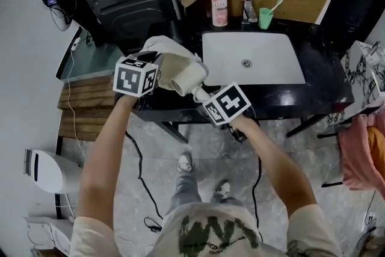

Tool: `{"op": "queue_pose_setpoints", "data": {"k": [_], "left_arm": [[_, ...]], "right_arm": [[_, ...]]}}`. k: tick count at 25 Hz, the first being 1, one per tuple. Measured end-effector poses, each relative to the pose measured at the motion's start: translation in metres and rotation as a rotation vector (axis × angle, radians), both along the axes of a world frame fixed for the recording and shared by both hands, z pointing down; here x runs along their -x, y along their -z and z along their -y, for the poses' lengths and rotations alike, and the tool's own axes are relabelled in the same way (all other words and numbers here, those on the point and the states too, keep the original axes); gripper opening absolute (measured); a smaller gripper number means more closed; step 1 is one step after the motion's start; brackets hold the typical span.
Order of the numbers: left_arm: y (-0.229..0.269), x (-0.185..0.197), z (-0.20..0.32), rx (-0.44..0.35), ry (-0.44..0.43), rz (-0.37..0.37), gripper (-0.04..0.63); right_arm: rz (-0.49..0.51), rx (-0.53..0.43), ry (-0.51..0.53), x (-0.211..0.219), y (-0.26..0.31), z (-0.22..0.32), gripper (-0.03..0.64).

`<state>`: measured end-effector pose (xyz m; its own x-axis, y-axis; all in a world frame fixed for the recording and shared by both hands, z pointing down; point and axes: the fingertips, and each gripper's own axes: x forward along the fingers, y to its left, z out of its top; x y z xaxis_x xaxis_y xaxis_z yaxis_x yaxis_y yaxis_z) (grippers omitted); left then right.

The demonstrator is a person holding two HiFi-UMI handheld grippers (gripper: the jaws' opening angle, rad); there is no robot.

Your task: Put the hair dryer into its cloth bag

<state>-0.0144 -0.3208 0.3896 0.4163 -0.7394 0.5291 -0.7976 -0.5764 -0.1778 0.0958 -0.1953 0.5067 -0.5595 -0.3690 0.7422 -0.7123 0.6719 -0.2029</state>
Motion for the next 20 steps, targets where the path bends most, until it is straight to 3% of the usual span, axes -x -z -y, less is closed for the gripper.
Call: {"op": "queue_pose_setpoints", "data": {"k": [20], "left_arm": [[-0.001, -0.003, -0.017, -0.034, -0.131, 0.029, 0.052]], "right_arm": [[0.008, 0.057, 0.023, 0.053, -0.009, 0.038, 0.235]]}}
